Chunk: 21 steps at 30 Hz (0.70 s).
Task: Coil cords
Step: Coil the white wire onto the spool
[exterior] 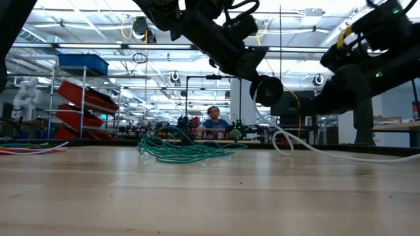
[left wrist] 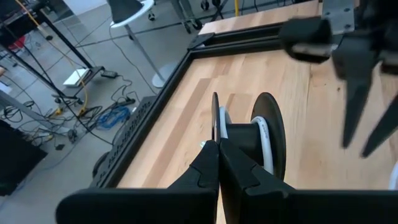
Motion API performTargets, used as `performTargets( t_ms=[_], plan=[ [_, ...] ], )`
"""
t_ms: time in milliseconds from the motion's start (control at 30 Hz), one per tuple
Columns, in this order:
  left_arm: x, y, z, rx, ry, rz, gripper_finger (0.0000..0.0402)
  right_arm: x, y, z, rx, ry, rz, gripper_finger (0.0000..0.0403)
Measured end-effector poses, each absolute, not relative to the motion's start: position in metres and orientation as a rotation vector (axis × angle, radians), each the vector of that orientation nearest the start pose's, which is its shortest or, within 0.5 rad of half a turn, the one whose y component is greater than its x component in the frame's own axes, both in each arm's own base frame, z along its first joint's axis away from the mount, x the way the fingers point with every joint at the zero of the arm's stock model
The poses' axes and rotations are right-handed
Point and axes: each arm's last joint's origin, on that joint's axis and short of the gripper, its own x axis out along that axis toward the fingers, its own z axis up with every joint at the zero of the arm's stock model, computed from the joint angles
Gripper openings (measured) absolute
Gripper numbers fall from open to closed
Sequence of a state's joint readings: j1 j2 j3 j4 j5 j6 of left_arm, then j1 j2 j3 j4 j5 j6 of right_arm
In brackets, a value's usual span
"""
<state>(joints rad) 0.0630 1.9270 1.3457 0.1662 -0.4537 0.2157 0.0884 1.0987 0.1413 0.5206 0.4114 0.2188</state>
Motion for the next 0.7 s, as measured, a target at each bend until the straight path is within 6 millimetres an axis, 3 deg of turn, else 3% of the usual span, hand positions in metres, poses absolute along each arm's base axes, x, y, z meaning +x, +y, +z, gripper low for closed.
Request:
performTargets(
  t_ms=[700],
  plan=[
    [0.436,0.036,0.233,0.279,0.418,0.442,0.0000,0.211,-0.025,0.102,0.199,0.345,-0.258,0.0041]
  ],
)
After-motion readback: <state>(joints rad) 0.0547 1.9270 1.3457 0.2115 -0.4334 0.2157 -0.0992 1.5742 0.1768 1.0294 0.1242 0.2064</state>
